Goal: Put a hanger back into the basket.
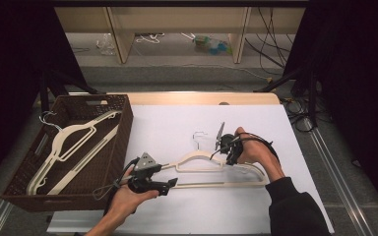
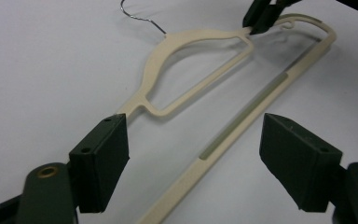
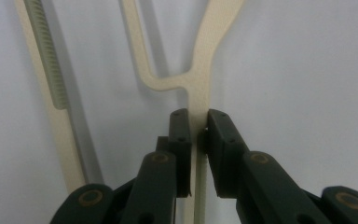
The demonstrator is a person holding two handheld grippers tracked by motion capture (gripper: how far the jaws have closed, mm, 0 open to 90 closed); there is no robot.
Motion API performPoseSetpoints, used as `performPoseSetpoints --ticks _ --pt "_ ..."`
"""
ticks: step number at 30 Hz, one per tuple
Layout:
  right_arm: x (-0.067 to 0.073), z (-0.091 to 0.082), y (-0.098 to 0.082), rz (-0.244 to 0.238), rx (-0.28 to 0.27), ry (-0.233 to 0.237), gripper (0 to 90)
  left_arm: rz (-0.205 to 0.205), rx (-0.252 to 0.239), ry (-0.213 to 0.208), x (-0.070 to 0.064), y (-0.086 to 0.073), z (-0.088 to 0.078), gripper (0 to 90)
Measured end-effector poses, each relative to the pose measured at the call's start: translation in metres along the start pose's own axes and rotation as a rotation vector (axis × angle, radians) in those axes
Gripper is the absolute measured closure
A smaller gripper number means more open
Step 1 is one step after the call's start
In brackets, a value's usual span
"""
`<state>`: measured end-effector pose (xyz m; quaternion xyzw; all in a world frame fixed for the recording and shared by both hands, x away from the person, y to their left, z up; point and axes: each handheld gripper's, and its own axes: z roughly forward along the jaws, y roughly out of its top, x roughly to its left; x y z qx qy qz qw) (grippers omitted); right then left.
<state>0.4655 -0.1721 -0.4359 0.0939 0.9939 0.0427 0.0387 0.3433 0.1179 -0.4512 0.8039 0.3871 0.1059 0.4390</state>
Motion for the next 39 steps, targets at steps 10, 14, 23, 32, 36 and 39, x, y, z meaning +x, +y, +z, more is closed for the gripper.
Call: performPoseSetpoints --ticks 10,14,23,32,36,39 --pt "0.016 -0.020 -0.008 -0.014 -0.055 -0.050 80.6 -0.002 0.033 -0.017 0.014 0.021 0.034 23.8" --pt "0.022 -0.030 -0.010 -0.026 -0.062 -0.072 80.6 -0.011 0.049 -0.031 0.018 0.026 0.046 23.8" --pt "0.030 -0.043 -0.011 -0.059 -0.100 -0.106 80.5 -0.024 0.111 -0.099 0.025 0.035 0.064 28.0" --pt "0.034 -0.045 -0.011 -0.065 -0.116 -0.118 80.5 -0.027 0.138 -0.200 0.029 0.036 0.069 55.9" --pt "0.034 -0.043 -0.010 -0.088 -0.113 -0.116 80.5 -0.001 0.154 -0.217 0.030 0.037 0.066 64.6" --pt "0.036 -0.043 -0.010 -0.103 -0.117 -0.102 80.5 -0.014 0.160 -0.240 0.031 0.038 0.063 71.6"
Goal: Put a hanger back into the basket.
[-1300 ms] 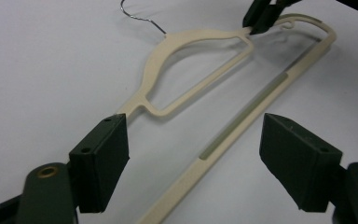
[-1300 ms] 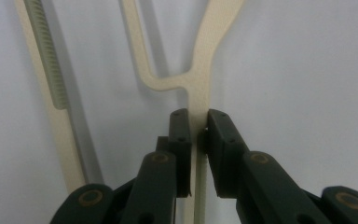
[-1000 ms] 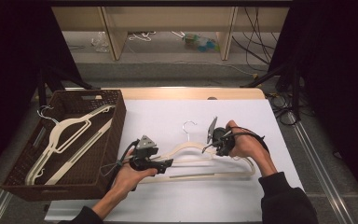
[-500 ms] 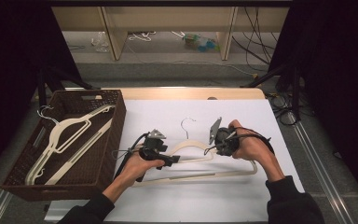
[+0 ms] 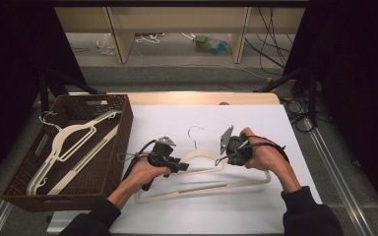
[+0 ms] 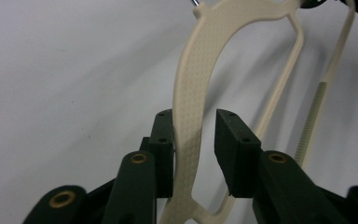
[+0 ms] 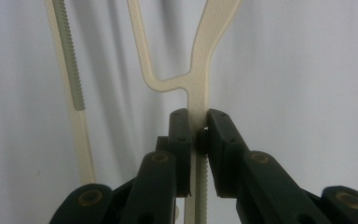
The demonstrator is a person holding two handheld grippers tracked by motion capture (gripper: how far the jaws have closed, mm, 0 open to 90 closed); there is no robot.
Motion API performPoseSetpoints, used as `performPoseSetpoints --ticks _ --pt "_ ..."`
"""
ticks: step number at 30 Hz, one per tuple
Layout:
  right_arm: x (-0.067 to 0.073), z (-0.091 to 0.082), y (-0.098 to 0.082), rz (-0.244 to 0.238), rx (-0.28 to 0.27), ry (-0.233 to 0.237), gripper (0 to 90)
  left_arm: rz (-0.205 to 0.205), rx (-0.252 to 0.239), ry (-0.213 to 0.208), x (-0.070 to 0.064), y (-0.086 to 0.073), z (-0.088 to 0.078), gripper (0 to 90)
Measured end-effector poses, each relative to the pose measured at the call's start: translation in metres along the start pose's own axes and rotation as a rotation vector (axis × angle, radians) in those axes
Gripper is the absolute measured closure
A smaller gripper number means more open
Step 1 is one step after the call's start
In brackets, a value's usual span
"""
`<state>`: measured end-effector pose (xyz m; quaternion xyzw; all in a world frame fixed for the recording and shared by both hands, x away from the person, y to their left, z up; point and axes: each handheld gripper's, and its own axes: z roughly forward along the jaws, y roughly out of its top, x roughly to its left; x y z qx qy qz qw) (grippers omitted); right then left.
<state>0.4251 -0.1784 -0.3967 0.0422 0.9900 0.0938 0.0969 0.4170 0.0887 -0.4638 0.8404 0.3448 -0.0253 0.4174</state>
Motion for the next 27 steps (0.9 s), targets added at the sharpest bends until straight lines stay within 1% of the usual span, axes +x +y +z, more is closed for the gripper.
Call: performPoseSetpoints --ticks 1,3,4,6,7,8,9,10,11,12,13,14,15,16,17,19,20,21,23,24,26,27 --pt "0.000 0.000 0.000 -0.001 0.001 -0.002 80.5 -0.005 -0.005 -0.004 0.000 0.000 -0.001 73.3" --pt "0.001 0.002 -0.001 -0.004 0.002 0.003 80.6 -0.018 -0.008 -0.028 0.000 0.000 -0.003 77.9" --pt "0.000 0.003 -0.001 -0.019 -0.003 -0.010 80.6 -0.017 -0.011 -0.034 0.000 0.000 -0.004 78.6" --pt "0.000 0.004 -0.003 -0.022 -0.007 -0.001 80.7 -0.017 -0.001 -0.052 -0.002 0.001 -0.006 79.4" --pt "0.001 0.004 -0.003 -0.024 -0.009 0.002 80.7 -0.016 -0.002 -0.050 -0.003 0.001 -0.006 79.7" --pt "0.001 0.004 -0.003 -0.023 -0.006 0.004 80.8 -0.013 0.004 -0.062 -0.005 0.000 -0.007 80.0" --pt "0.001 0.005 -0.004 -0.023 -0.005 0.008 80.8 -0.015 0.001 -0.061 -0.006 0.000 -0.007 80.4" --pt "0.001 0.006 -0.004 -0.030 -0.003 0.004 80.8 -0.017 -0.005 -0.073 -0.007 0.000 -0.007 80.8" --pt "0.001 0.006 -0.005 -0.037 -0.006 0.015 80.9 -0.012 0.018 -0.083 -0.008 0.000 -0.009 81.1" --pt "0.001 0.007 -0.005 -0.039 -0.009 0.012 80.9 -0.023 0.001 -0.081 -0.009 -0.001 -0.008 81.4" --pt "0.001 0.007 -0.005 -0.041 -0.012 0.011 80.9 -0.025 0.018 -0.089 -0.009 -0.001 -0.010 81.6" --pt "0.001 0.006 -0.005 -0.044 -0.016 0.012 80.9 -0.020 0.009 -0.089 -0.009 -0.002 -0.010 81.8" --pt "0.001 0.006 -0.006 -0.047 -0.019 0.015 80.9 -0.030 0.019 -0.102 -0.009 -0.002 -0.011 81.9" --pt "0.002 0.006 -0.006 -0.034 -0.026 0.018 80.8 -0.040 0.004 -0.104 -0.010 -0.003 -0.011 82.1" --pt "0.002 0.006 -0.007 -0.041 -0.033 0.015 80.8 -0.043 -0.003 -0.104 -0.011 -0.004 -0.010 82.2" --pt "0.002 0.006 -0.008 -0.043 -0.042 0.014 80.6 -0.045 0.009 -0.111 -0.011 -0.004 -0.012 82.4" --pt "0.002 0.006 -0.008 -0.039 -0.043 0.018 80.5 -0.044 0.010 -0.107 -0.013 -0.005 -0.012 82.5" --pt "0.002 0.005 -0.008 -0.043 -0.049 0.014 80.0 -0.046 0.005 -0.112 -0.013 -0.005 -0.012 82.6" --pt "0.003 0.004 -0.010 -0.026 -0.062 0.011 76.5 -0.050 0.009 -0.110 -0.016 -0.005 -0.015 82.9" --pt "0.004 0.002 -0.011 -0.013 -0.069 -0.006 72.5 -0.054 -0.001 -0.112 -0.017 -0.005 -0.015 83.0" --pt "0.006 -0.004 -0.013 0.015 -0.091 -0.027 65.1 -0.053 0.006 -0.114 -0.020 -0.005 -0.018 83.5" --pt "0.007 -0.007 -0.014 0.038 -0.107 -0.037 59.2 -0.054 0.003 -0.123 -0.022 -0.005 -0.018 83.8"
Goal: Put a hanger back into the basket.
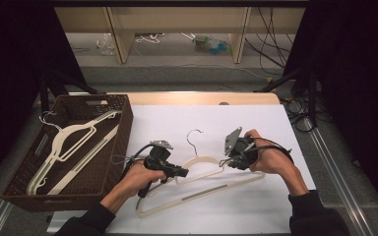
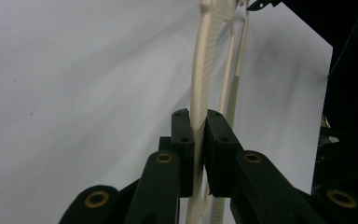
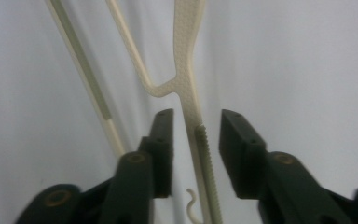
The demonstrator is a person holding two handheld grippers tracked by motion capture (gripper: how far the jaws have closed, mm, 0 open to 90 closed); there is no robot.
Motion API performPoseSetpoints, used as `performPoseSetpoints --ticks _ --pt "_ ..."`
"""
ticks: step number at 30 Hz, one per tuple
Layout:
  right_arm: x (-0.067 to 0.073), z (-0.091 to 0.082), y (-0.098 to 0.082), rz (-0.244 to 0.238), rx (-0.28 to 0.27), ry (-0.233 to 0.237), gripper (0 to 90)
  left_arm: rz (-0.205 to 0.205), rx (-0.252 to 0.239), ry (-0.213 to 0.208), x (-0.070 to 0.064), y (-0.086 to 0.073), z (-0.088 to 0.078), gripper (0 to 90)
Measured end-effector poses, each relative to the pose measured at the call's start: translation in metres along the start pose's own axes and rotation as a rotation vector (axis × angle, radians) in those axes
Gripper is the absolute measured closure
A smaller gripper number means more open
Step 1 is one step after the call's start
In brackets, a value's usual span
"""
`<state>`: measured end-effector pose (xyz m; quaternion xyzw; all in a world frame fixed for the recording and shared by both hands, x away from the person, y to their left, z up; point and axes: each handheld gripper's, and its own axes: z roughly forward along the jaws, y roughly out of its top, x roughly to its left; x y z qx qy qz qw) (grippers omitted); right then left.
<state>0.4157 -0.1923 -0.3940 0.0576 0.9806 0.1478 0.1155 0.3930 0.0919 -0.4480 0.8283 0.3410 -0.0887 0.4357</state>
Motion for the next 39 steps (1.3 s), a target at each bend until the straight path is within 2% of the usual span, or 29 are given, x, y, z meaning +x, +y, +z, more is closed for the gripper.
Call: performPoseSetpoints --ticks 1,3,4,5,6,7,10,12,14,18,20,21,22,25,27,29,30,32,33,34,39 --pt "0.002 -0.004 -0.001 0.029 -0.009 -0.010 56.0 -0.004 0.002 -0.008 -0.002 0.000 -0.001 84.1" --pt "0.005 -0.009 -0.004 0.053 -0.024 -0.012 51.4 -0.007 0.008 -0.006 -0.006 -0.001 -0.003 84.4" --pt "0.007 -0.011 -0.006 0.090 -0.054 -0.037 49.5 -0.008 0.016 -0.014 -0.008 -0.002 -0.004 84.6" --pt "0.008 -0.012 -0.009 0.125 -0.072 -0.037 46.3 -0.003 0.024 -0.011 -0.010 -0.003 -0.006 84.8" --pt "0.010 -0.013 -0.012 0.158 -0.084 -0.040 43.8 -0.004 0.012 -0.012 -0.012 -0.004 -0.006 85.0" --pt "0.011 -0.014 -0.015 0.183 -0.092 -0.047 40.9 0.005 0.030 -0.016 -0.014 -0.004 -0.008 85.2" --pt "0.015 -0.017 -0.026 0.287 -0.168 -0.073 34.1 0.006 0.023 -0.010 -0.018 -0.006 -0.012 85.6" --pt "0.017 -0.019 -0.034 0.403 -0.241 -0.106 26.5 -0.001 -0.005 -0.010 -0.021 -0.008 -0.014 86.1" --pt "0.019 -0.021 -0.041 0.453 -0.278 -0.120 27.1 -0.002 -0.012 -0.011 -0.024 -0.008 -0.018 86.6" --pt "0.022 -0.023 -0.051 0.483 -0.293 -0.150 27.6 -0.007 -0.051 0.018 -0.029 -0.007 -0.027 86.9" --pt "0.024 -0.022 -0.054 0.491 -0.300 -0.150 28.3 -0.009 -0.060 0.032 -0.029 -0.007 -0.031 86.9" --pt "0.026 -0.023 -0.055 0.496 -0.285 -0.124 28.7 -0.011 -0.067 0.042 -0.029 -0.007 -0.034 86.9" --pt "0.027 -0.021 -0.056 0.495 -0.297 -0.144 28.6 -0.023 -0.078 0.047 -0.028 -0.007 -0.036 86.9" --pt "0.028 -0.022 -0.057 0.503 -0.291 -0.132 28.6 -0.049 -0.108 0.044 -0.028 -0.006 -0.046 86.9" --pt "0.029 -0.021 -0.059 0.521 -0.317 -0.160 28.6 -0.068 -0.133 0.045 -0.028 -0.005 -0.053 86.9" --pt "0.030 -0.022 -0.061 0.545 -0.323 -0.150 28.6 -0.083 -0.163 0.053 -0.029 -0.004 -0.060 86.9" --pt "0.030 -0.020 -0.062 0.551 -0.348 -0.172 28.5 -0.097 -0.179 0.050 -0.029 -0.004 -0.065 86.9" --pt "0.032 -0.021 -0.064 0.557 -0.338 -0.164 28.2 -0.119 -0.216 0.046 -0.030 -0.003 -0.074 86.9" --pt "0.034 -0.019 -0.065 0.561 -0.360 -0.184 28.0 -0.127 -0.230 0.041 -0.031 -0.002 -0.080 86.9" --pt "0.035 -0.020 -0.066 0.561 -0.344 -0.170 27.9 -0.132 -0.238 0.033 -0.032 -0.001 -0.085 86.9" --pt "0.040 -0.013 -0.070 0.569 -0.359 -0.170 27.9 -0.151 -0.285 0.035 -0.044 0.001 -0.107 86.9"
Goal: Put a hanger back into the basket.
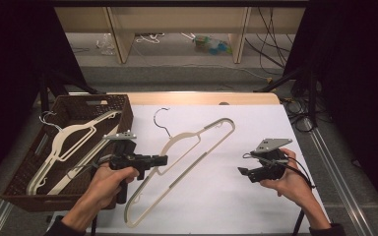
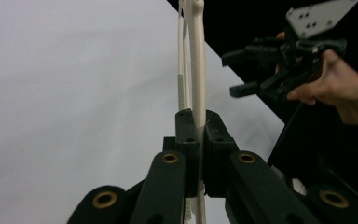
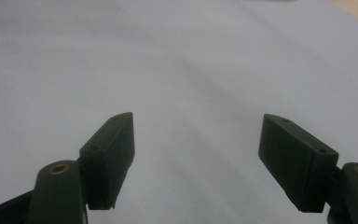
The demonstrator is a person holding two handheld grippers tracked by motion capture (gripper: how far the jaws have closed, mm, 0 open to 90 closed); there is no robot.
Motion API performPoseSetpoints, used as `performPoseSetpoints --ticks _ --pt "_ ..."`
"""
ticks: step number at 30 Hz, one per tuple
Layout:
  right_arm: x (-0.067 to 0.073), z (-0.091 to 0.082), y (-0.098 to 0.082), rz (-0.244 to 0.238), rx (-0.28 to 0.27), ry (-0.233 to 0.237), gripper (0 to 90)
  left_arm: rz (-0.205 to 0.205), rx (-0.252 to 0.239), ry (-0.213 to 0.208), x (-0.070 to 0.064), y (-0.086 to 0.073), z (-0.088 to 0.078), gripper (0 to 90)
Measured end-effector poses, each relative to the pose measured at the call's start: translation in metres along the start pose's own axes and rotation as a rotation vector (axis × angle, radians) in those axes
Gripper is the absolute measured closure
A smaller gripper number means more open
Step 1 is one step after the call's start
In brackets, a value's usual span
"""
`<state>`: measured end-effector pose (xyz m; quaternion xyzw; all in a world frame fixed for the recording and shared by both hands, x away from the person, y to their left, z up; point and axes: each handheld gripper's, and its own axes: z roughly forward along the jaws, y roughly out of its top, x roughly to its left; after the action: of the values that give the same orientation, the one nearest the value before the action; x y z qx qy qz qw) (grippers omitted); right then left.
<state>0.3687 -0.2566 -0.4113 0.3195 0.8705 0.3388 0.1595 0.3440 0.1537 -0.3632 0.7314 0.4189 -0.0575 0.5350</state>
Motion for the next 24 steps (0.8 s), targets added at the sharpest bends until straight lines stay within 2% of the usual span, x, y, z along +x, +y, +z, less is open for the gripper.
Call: performPoseSetpoints --ticks 1,2,3,6,8,9,11,12,14,16,19,24 --pt "0.000 -0.001 0.000 0.012 0.016 0.008 27.9 -0.002 -0.005 0.002 -0.002 0.000 -0.002 86.9" --pt "0.000 -0.001 -0.001 0.001 0.020 0.013 27.9 -0.003 -0.009 -0.001 -0.005 0.001 -0.005 86.9" --pt "0.000 -0.001 -0.001 0.008 0.026 0.015 27.9 -0.009 -0.009 -0.018 -0.008 0.001 -0.008 86.8" --pt "0.001 0.001 -0.003 0.008 0.008 0.010 27.9 -0.006 -0.037 -0.022 -0.017 0.002 -0.021 86.9" --pt "0.001 0.001 -0.004 0.008 0.007 0.010 27.9 -0.006 -0.044 -0.012 -0.022 0.004 -0.030 86.9" --pt "0.001 -0.001 -0.004 0.004 0.026 0.020 27.9 -0.003 -0.049 -0.011 -0.023 0.004 -0.035 86.8" --pt "0.002 0.001 -0.004 0.004 0.006 0.009 27.9 -0.008 -0.060 -0.016 -0.025 0.006 -0.044 86.9" --pt "0.001 0.000 -0.004 0.001 0.024 0.021 27.9 -0.001 -0.069 -0.018 -0.027 0.008 -0.051 86.9" --pt "0.003 0.002 -0.005 0.007 0.012 0.014 27.9 0.012 -0.082 -0.005 -0.030 0.012 -0.061 86.9" --pt "0.003 0.002 -0.004 0.000 0.030 0.028 27.9 0.026 -0.087 0.000 -0.029 0.015 -0.070 86.9" --pt "0.003 0.002 -0.004 -0.002 0.010 0.018 27.9 0.033 -0.092 0.026 -0.023 0.019 -0.085 86.9" --pt "0.003 0.003 -0.006 0.005 0.015 0.019 27.9 0.022 -0.122 0.067 -0.004 0.028 -0.109 86.9"
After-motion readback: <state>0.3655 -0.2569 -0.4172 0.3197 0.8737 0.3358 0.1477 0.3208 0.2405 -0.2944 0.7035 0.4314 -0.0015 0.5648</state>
